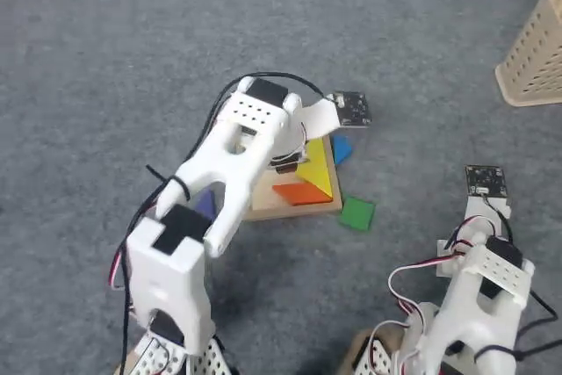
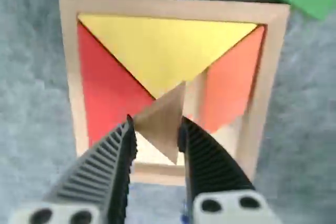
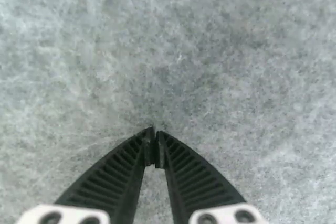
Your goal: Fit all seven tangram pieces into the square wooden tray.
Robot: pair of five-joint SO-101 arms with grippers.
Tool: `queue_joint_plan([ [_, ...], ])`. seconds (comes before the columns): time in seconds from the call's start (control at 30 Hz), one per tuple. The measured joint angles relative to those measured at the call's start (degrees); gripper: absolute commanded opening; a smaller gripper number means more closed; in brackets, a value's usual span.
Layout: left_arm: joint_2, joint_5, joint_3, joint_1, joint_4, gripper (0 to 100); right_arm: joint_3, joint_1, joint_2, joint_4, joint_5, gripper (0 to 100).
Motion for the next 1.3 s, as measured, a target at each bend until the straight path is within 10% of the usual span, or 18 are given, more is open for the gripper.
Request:
queue_joint_plan([
  [0.3,1.67,-11.78,-2.55,0.7,6.59,6,0.0,0.0,0.0,0.0,0.0,0.6],
  [1.3,1.67,-10.99,-2.55,1.05,4.04,15,0.0,0.0,0.0,0.0,0.0,0.6],
])
